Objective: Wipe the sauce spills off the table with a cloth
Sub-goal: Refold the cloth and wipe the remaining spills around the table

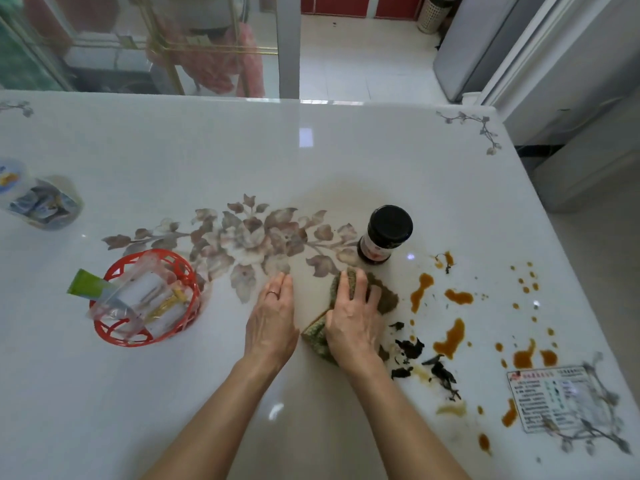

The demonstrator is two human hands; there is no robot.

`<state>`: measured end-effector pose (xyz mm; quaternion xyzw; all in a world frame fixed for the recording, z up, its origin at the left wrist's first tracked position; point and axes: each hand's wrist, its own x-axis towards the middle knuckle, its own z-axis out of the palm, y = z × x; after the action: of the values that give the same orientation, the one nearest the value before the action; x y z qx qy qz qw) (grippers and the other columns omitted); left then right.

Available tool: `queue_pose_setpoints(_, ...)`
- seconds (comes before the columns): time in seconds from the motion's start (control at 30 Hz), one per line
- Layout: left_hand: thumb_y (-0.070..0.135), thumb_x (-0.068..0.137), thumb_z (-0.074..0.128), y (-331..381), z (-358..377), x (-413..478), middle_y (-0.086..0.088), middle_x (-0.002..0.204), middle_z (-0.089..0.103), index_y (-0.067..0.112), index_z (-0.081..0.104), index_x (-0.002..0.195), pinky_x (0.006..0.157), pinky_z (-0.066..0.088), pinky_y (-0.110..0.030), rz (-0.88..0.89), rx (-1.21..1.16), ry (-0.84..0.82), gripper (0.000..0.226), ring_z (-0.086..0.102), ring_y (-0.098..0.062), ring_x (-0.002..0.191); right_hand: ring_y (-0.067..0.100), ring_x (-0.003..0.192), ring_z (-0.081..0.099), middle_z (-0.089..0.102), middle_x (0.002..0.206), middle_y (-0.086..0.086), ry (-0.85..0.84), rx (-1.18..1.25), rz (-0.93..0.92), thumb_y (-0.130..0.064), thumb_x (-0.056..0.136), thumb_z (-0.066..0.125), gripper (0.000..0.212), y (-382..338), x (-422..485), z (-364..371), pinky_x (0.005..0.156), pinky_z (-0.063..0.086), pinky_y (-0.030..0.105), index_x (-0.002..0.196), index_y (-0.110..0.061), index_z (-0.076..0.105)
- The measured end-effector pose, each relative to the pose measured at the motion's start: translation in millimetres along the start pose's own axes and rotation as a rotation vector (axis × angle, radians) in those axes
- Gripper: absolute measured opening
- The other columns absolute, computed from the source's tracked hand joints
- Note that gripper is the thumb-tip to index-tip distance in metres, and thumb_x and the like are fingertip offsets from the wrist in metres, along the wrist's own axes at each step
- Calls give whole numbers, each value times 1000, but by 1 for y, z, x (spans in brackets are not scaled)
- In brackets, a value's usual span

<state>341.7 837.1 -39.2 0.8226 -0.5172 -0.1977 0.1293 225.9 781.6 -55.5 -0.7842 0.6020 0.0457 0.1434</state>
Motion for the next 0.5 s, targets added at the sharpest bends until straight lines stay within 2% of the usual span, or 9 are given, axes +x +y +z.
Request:
queue_pose_setpoints(0.1,0,87,42,11,7,-8,-8,156,16,9,14,149,114,16,-25,18,-4,-30,68,15,-20,143,31,125,23,13,152,5,1,34,49,-16,90,44,67,2,3,-5,85,44,37,152,-20,17)
queue_pose_setpoints(0.23,-4,85,42,21,12,-16,-7,157,13,9,13,149,114,14,-23,52,-16,-57,72,12,-19,144,31,127,23,22,152,4,20,-38,-32,-21,91,48,66,30,-30,3,91,45,43,152,-22,20)
queue_pose_setpoints(0.4,-7,83,40,23,17,-26,-5,157,12,11,11,150,114,14,-23,61,-13,-76,75,11,-17,145,32,133,17,12,155,4,-12,-23,112,-17,92,43,67,50,-8,-10,101,37,45,152,-24,13)
queue_pose_setpoints(0.5,-7,83,38,26,23,-35,-4,158,9,11,11,150,114,10,-21,86,-15,-87,74,8,-16,145,34,139,5,1,159,1,-117,-53,18,-17,92,47,77,35,-45,-2,108,25,54,154,-27,3)
